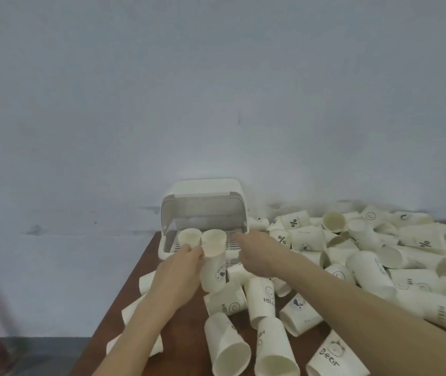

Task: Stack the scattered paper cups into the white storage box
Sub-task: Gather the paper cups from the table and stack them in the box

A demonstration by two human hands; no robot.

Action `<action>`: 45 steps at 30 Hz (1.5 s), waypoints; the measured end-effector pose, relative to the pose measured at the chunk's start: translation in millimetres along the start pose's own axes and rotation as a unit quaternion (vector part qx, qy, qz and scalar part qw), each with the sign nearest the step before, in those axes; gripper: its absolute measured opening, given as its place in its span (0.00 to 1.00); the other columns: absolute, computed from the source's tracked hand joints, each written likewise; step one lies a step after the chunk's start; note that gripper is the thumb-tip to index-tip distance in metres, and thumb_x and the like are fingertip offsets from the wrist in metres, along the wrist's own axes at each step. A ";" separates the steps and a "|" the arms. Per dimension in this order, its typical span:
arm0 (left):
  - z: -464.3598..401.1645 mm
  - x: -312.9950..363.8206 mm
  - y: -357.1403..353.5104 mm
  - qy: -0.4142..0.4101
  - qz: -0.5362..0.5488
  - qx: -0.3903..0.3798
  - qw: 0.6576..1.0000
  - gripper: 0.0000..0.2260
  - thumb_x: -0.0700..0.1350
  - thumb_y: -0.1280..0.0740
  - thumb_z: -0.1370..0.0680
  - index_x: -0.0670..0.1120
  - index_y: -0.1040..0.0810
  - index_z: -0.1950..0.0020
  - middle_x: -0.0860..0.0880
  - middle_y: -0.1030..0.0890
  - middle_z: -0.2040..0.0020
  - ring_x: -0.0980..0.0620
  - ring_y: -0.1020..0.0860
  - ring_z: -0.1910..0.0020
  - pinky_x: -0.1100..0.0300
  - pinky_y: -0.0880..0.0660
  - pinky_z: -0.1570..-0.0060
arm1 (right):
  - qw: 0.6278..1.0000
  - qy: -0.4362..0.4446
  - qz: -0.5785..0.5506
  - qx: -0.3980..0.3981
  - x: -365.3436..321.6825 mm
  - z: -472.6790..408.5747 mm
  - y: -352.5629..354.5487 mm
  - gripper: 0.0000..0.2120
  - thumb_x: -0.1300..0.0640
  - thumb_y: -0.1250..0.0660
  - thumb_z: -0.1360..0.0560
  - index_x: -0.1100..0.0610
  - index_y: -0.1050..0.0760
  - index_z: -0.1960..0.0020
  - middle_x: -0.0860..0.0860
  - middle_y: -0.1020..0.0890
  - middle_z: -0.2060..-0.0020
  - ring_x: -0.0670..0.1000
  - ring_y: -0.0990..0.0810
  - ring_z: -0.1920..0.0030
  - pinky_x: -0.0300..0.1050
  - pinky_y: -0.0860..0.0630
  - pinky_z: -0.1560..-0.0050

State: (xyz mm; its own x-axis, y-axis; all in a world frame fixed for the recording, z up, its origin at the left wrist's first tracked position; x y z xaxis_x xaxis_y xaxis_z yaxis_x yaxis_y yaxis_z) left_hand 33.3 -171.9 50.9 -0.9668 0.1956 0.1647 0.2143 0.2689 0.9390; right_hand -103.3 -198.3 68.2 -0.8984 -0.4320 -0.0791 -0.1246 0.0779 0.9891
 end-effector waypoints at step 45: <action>3.9 307.6 -19.1 -0.097 0.160 0.121 0.975 0.10 0.50 0.42 0.18 0.51 0.22 0.45 0.54 0.22 0.51 0.50 0.26 0.49 0.53 0.29 0.49 | 0.983 -0.170 -0.041 0.050 277.8 192.6 42.6 0.16 0.65 0.45 0.27 0.60 0.29 0.41 0.57 0.22 0.49 0.59 0.24 0.50 0.55 0.24 0.52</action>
State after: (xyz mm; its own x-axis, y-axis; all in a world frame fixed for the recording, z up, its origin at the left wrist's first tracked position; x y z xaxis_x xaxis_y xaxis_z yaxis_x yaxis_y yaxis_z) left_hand -267.6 -113.2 82.4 -0.8055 0.4747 0.3548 0.5497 0.3748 0.7465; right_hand -439.3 -141.9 64.6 -0.9706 -0.1158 -0.2112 -0.2273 0.1502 0.9622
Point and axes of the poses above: each hand's wrist, its own z-axis away from the middle knuckle, its own y-axis out of the back of the hand, x = y × z, the point moved 10 cm from there along -z, towards the middle knuckle
